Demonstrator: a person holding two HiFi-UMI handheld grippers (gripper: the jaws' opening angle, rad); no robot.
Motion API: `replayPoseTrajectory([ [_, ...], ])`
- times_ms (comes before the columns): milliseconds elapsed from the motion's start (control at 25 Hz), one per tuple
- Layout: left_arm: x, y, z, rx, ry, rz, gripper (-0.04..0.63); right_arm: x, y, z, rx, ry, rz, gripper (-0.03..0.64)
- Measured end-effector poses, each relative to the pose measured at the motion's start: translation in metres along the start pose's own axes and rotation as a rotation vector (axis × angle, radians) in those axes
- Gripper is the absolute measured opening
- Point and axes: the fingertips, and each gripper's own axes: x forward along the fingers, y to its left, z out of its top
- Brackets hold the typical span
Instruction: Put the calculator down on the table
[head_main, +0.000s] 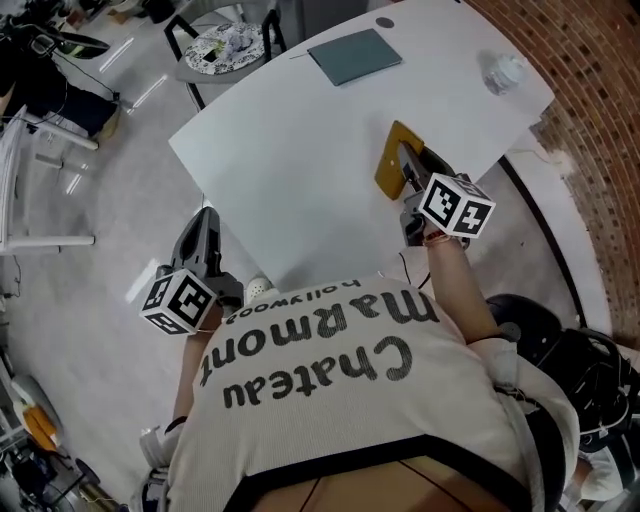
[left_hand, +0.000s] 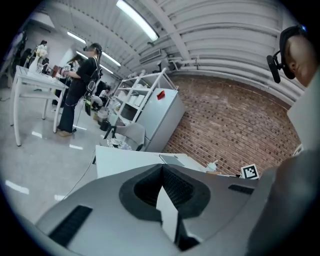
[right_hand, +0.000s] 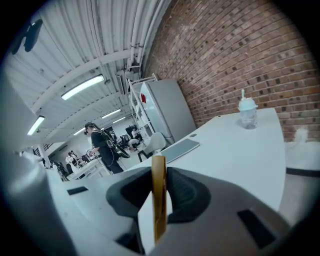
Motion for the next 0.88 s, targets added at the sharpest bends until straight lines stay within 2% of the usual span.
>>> replayPoseTrajectory([
  [280, 0.011, -0.005, -0.006, 0.006, -0.006, 0.023, 0.002, 0.022, -0.013, -0.010, -0.105, 0.004, 0.007, 0.092],
  [440, 0.012, -0.006, -0.001, 0.014, 0.000, 0.006, 0.002, 0.019, -0.006, -0.025, -0.141, 0.033, 0.001, 0.092],
  [880, 0.032, -0.033, -0.008, 0.033, 0.023, -0.066, 0.002, -0.006, -0.002, -0.039, -0.226, 0.038, 0.055, 0.095],
])
